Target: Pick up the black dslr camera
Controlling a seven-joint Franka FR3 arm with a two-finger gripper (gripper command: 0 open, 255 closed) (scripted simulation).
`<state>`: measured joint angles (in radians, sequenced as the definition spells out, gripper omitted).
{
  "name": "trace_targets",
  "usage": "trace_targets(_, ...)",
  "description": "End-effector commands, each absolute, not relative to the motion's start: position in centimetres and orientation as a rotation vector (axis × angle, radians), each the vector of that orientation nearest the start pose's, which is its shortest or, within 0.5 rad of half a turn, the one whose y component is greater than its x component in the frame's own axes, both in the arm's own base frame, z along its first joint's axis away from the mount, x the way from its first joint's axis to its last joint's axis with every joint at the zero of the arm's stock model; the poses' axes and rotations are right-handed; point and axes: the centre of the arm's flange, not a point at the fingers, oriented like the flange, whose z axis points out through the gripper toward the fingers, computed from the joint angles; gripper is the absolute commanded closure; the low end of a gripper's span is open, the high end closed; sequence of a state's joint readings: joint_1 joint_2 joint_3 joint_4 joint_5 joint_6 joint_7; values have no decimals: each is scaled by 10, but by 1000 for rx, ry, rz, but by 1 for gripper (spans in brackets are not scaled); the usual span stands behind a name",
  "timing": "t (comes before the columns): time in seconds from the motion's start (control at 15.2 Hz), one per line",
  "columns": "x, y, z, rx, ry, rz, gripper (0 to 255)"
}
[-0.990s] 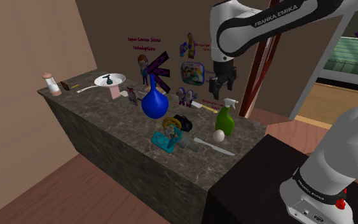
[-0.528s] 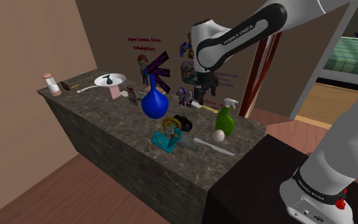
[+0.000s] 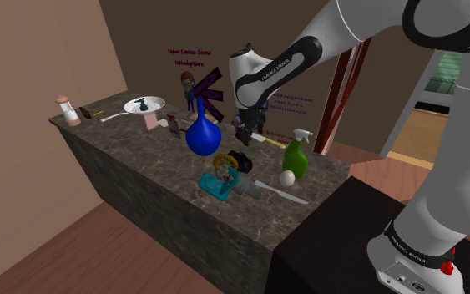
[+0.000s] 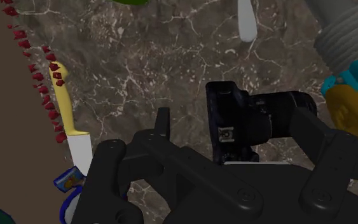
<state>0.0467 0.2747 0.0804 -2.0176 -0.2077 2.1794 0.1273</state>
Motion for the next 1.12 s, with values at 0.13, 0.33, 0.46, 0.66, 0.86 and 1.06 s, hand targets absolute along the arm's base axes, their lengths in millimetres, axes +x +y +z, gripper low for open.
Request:
trace_targets(0.13,617,79,272,-3285,-260,150,0)
trace_targets(0.33,645,89,246,-3284,-300,151,0)
trace_targets(0.46,663,96,229,-3283,-326,151,0)
trace_targets(0.66,682,104,210,-3281,-354,151,0)
trace_targets(0.86,682,104,194,-3281,-354,151,0)
trace_targets(1.06,682,104,179,-3281,-354,151,0)
